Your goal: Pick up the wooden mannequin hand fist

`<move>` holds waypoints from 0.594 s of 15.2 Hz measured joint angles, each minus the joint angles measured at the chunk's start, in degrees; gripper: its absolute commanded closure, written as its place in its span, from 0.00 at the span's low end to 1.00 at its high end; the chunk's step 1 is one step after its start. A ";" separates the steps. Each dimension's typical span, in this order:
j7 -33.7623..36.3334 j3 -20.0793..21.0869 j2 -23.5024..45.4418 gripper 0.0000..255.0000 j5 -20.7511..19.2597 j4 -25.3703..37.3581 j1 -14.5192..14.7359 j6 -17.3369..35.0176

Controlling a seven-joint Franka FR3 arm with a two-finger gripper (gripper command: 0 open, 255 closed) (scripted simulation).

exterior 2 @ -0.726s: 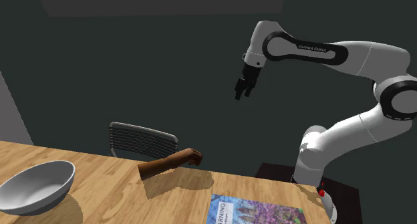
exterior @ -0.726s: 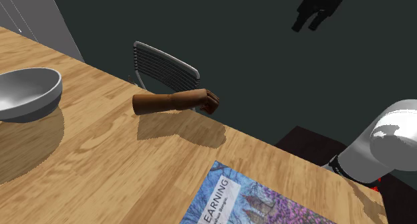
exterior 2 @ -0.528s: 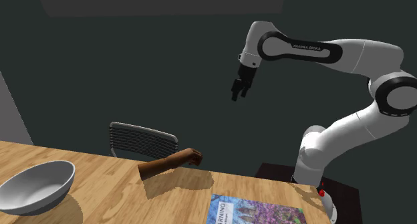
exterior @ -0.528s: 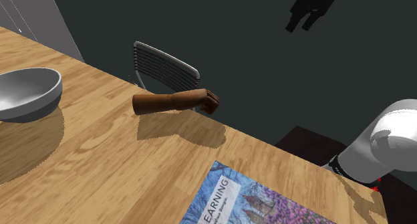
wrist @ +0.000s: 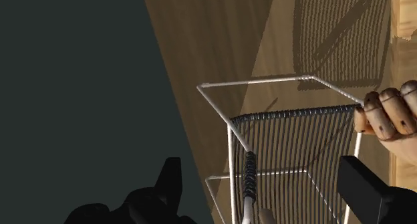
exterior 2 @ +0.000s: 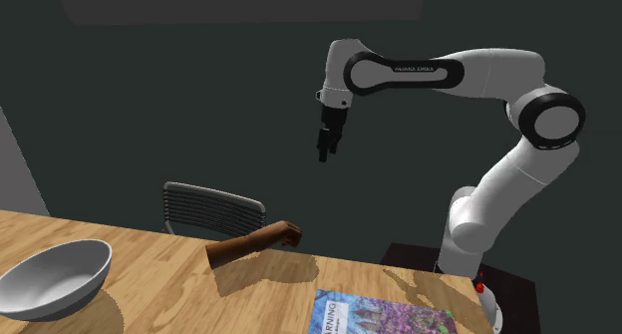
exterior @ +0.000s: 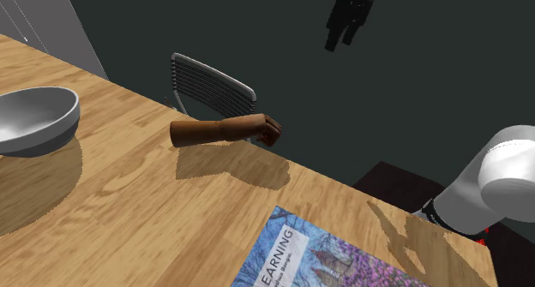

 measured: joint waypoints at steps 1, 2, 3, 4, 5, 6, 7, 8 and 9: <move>-0.84 0.42 2.51 0.00 -0.02 1.75 0.51 -0.02; -1.47 0.97 4.51 0.00 0.05 3.07 1.10 -0.18; -1.94 1.65 6.20 0.00 0.13 4.16 1.75 -0.36; -2.28 2.42 8.31 0.00 0.14 5.77 2.40 -0.62; -3.17 2.81 10.92 0.00 -0.05 7.77 2.80 -0.80; -3.91 3.29 13.07 0.00 -0.18 9.55 3.27 -1.31; -4.23 4.06 15.19 0.00 -0.26 11.01 3.92 -1.44; -4.44 4.86 17.45 0.00 -0.44 13.29 4.57 -2.26; -4.95 5.49 19.64 0.00 -0.66 15.15 5.12 -2.74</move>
